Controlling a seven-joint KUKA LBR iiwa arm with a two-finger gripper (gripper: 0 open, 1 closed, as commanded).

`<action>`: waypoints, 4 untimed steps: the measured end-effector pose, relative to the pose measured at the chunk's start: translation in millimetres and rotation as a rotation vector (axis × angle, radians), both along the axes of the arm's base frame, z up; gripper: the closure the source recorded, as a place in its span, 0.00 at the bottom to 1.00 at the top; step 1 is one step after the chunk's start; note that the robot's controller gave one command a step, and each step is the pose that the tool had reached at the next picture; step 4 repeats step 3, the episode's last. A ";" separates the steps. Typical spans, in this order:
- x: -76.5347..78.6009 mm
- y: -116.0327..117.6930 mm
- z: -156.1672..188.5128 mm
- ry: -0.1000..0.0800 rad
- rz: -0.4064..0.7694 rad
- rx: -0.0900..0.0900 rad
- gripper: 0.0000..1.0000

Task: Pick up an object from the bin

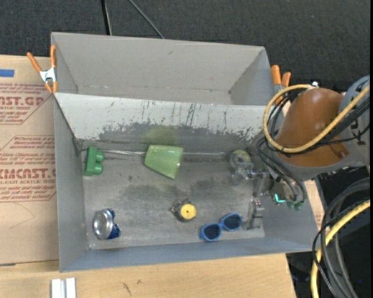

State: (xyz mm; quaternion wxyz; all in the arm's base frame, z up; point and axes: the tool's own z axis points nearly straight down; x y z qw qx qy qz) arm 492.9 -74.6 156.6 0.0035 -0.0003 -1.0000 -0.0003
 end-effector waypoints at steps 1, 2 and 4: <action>1.7 27.8 -88.9 -0.008 0.239 0.001 0.00; 1.6 27.0 -87.2 -0.007 0.237 0.000 1.00; 30.2 43.4 108.7 -0.019 0.160 -0.002 1.00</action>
Offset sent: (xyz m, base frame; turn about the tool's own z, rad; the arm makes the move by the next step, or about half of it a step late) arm 0.0016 0.0265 -0.0866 -0.2377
